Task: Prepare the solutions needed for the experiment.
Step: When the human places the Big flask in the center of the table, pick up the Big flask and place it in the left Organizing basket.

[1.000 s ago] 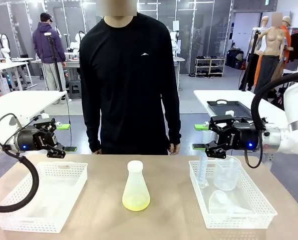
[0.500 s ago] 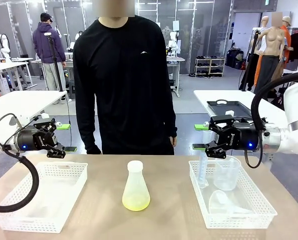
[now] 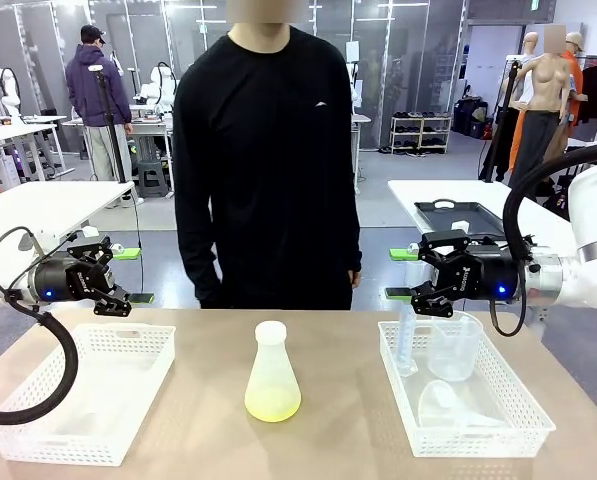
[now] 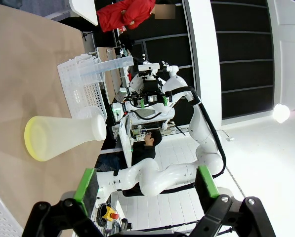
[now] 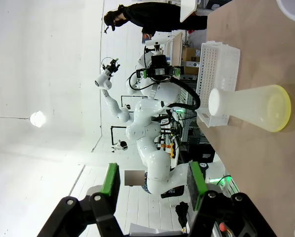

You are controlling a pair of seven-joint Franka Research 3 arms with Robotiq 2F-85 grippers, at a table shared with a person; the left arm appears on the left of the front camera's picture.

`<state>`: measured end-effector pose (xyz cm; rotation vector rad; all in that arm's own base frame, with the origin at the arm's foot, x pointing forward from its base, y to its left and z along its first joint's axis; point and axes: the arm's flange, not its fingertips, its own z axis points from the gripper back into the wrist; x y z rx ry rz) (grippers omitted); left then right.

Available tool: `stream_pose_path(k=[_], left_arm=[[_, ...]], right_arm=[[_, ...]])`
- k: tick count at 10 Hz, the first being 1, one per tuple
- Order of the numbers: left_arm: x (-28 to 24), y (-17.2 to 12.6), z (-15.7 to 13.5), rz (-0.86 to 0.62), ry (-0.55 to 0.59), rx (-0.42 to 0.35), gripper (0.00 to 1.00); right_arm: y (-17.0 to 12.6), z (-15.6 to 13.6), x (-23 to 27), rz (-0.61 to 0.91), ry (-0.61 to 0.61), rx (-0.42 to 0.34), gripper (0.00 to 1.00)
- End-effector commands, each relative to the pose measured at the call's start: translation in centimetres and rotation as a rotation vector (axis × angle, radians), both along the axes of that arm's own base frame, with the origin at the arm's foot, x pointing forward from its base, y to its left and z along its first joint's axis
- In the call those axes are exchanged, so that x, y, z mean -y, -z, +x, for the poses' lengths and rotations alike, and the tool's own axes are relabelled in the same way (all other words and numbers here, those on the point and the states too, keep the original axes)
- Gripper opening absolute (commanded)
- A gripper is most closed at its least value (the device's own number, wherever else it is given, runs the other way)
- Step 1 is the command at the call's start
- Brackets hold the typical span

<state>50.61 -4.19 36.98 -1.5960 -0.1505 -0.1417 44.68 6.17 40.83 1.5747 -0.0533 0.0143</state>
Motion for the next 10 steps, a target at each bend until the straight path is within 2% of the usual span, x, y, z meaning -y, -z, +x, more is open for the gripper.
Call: stream_pose_path(k=[1,2,3,5,6,7,8,9,10], left_arm=[[0.6,-1.1,-0.4,0.002,0.008,0.071,1.00],[1.8,-3.0,-0.9,0.115,0.002,0.202,1.00],[3.6,-6.2,-1.9,0.177,0.069,0.410,1.00],[6.8,-11.2,-3.9,0.304,0.153,0.720,1.00],[8.3,-12.9,-4.7,0.441,0.177,0.851,1.00],[9.8,-14.5,-5.5,0.560,0.222,1.026,1.00],[10.7,-15.2,-5.6,0.672,0.237,1.155,1.00],[11.2,-15.4,-5.3,0.702,0.227,1.215,1.00],[11.1,-15.4,-4.9,0.737,0.236,1.206,1.00]], right_arm=[[-0.1,0.0,-0.1,0.000,-0.001,0.008,0.70],[-0.1,0.0,-0.1,0.000,-0.001,0.008,0.70],[-0.1,0.0,-0.1,0.000,-0.001,0.008,0.70],[-0.1,0.0,-0.1,0.000,-0.001,0.008,0.70],[-0.1,0.0,-0.1,0.000,-0.001,0.008,0.70],[-0.1,0.0,-0.1,0.000,-0.001,0.008,0.70],[-0.1,0.0,-0.1,0.000,-0.001,0.008,0.70],[-0.1,0.0,-0.1,0.000,-0.001,0.008,0.70],[-0.1,0.0,-0.1,0.000,-0.001,0.008,0.70]])
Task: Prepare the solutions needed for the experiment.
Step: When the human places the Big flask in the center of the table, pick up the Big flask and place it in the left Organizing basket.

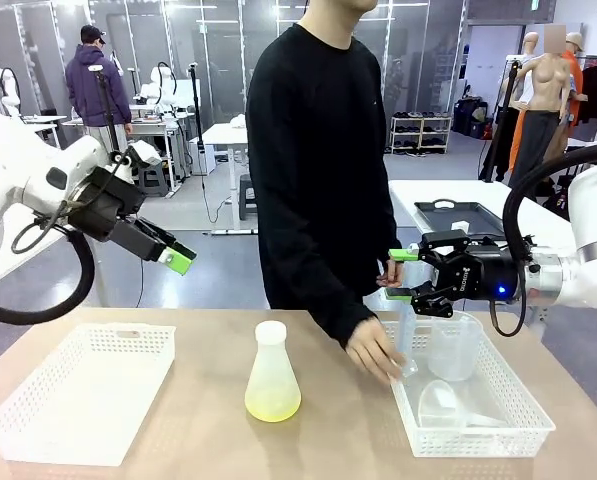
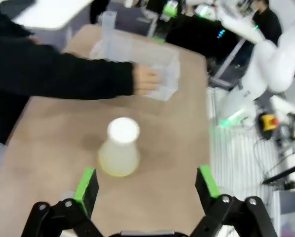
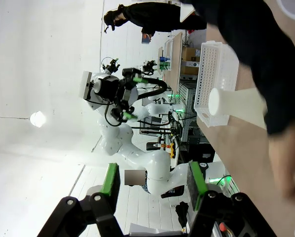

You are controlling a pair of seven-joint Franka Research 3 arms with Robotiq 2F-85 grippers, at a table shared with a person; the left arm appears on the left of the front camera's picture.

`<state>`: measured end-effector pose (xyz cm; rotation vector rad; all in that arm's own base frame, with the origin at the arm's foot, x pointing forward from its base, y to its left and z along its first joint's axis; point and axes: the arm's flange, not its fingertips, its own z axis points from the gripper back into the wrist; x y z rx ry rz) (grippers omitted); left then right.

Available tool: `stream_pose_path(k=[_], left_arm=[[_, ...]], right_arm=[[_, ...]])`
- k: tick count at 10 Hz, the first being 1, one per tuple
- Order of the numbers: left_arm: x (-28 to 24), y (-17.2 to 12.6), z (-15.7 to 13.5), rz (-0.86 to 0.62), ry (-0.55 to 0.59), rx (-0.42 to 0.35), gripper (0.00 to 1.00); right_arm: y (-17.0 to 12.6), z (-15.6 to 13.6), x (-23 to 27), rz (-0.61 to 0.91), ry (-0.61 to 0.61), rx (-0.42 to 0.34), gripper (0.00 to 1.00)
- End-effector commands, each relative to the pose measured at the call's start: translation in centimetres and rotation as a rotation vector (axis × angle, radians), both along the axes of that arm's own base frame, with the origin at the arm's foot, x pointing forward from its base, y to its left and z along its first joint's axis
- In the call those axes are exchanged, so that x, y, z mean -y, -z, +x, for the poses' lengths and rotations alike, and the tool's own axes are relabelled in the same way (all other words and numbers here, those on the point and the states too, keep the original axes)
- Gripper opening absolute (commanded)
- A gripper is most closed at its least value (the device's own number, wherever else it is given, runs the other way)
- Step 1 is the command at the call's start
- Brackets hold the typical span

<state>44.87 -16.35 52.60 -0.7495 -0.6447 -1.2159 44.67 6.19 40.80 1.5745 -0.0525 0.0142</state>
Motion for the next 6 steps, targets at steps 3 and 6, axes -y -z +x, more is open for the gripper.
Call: stream_pose_path(k=[3,6], left_arm=[[0.34,0.07,-0.70,-0.062,0.003,-0.116,1.00],[0.46,0.35,-0.52,-0.074,-0.012,-0.119,1.00]], right_arm=[[-0.10,0.05,-0.05,0.001,-0.001,0.009,0.70],[-0.10,0.05,-0.05,0.001,-0.001,0.009,0.70]])
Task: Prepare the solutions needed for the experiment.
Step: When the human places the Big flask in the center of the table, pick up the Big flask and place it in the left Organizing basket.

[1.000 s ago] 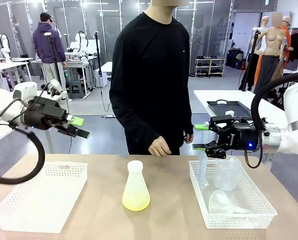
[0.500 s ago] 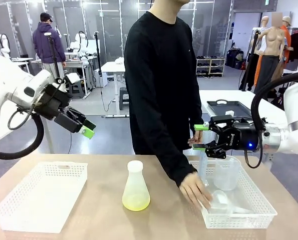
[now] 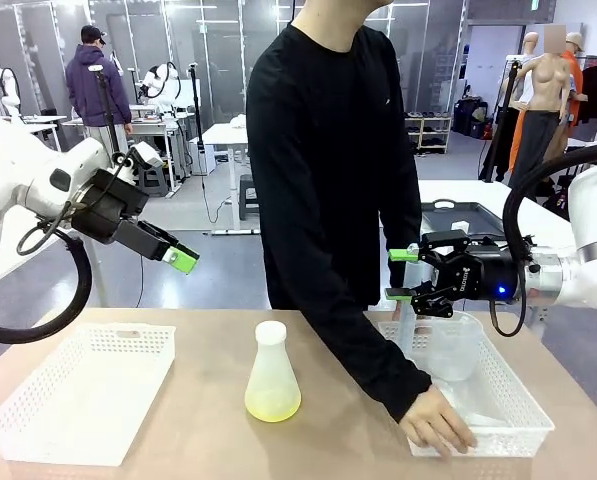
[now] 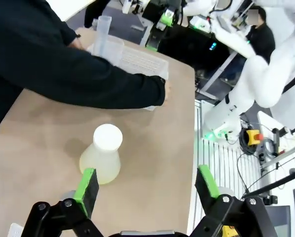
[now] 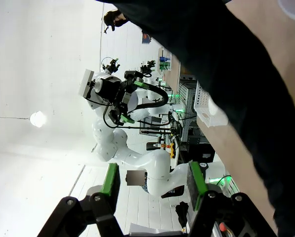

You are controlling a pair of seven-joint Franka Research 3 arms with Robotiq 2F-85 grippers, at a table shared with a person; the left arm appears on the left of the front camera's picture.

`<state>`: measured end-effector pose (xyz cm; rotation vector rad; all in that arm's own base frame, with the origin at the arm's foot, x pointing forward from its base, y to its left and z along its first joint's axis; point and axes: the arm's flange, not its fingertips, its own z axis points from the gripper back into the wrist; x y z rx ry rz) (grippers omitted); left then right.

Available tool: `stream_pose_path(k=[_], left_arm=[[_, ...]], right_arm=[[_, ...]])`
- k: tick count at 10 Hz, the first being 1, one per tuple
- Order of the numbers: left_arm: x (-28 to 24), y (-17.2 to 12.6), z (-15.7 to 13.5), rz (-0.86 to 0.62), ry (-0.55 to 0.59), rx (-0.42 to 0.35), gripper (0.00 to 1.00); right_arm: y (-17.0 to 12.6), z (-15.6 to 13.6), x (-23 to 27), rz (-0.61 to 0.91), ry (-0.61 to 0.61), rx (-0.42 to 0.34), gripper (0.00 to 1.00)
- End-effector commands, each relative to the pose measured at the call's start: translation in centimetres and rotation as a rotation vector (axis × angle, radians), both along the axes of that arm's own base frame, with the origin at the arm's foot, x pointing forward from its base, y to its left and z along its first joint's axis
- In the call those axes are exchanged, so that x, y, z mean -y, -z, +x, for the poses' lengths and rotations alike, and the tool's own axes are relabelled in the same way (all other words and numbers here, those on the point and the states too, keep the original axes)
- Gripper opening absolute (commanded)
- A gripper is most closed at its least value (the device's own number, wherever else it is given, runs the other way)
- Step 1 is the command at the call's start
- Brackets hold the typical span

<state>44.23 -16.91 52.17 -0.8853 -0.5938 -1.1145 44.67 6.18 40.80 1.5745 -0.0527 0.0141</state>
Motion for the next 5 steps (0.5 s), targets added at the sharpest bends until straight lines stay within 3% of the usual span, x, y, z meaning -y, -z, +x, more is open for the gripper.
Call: stream_pose_path(k=[1,4,5], left_arm=[[-1.0,-0.4,1.2,0.108,-0.058,0.081,1.00],[-3.5,-0.8,3.5,0.359,-0.148,0.147,1.00],[-3.9,-0.6,4.2,0.382,-0.117,0.173,1.00]], right_arm=[[-0.1,0.1,-0.1,0.001,-0.001,0.009,0.70],[-0.1,0.1,-0.1,0.001,-0.001,0.009,0.70],[-0.1,0.1,-0.1,0.001,-0.001,0.009,0.70]])
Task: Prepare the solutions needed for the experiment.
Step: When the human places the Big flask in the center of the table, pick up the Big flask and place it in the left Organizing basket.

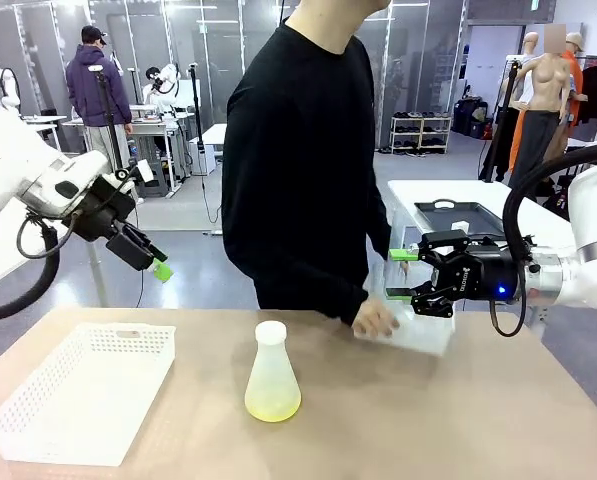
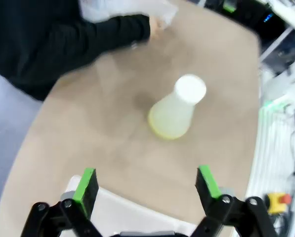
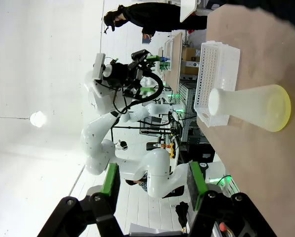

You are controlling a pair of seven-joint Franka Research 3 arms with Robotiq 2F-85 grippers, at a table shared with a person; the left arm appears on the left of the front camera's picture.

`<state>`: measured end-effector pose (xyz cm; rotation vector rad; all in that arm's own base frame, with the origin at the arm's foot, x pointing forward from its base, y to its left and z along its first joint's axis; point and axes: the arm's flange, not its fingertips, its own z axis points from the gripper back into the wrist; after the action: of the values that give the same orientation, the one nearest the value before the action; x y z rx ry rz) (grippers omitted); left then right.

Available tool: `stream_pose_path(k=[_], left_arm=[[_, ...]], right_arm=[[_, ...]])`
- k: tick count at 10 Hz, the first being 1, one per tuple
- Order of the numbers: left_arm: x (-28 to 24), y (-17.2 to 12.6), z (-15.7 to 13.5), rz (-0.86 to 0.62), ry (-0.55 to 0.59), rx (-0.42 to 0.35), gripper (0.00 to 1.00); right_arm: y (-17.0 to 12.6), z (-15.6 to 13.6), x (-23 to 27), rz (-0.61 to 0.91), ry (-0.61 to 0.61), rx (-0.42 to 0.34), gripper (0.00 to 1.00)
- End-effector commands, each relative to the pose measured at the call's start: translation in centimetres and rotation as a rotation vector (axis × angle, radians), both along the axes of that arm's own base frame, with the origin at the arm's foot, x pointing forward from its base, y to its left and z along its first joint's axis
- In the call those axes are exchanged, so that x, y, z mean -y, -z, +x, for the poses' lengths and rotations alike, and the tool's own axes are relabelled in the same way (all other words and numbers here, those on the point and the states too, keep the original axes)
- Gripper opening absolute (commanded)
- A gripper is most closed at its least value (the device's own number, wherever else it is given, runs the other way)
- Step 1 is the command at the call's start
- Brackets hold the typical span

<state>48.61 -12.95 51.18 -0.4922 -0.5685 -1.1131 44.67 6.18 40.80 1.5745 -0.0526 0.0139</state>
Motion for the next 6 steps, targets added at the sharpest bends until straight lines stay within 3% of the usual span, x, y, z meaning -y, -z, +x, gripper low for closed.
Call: stream_pose_path(k=[1,2,6], left_arm=[[-0.9,-1.1,0.8,0.112,0.037,0.022,1.00],[0.0,0.0,0.0,0.000,0.000,0.000,1.00],[0.3,0.3,0.3,0.027,-0.022,-0.004,1.00]], right_arm=[[-0.1,0.1,-0.1,0.001,-0.001,0.009,0.70],[-0.1,0.1,-0.1,0.001,-0.001,0.009,0.70],[-0.1,0.1,-0.1,0.001,-0.001,0.009,0.70]])
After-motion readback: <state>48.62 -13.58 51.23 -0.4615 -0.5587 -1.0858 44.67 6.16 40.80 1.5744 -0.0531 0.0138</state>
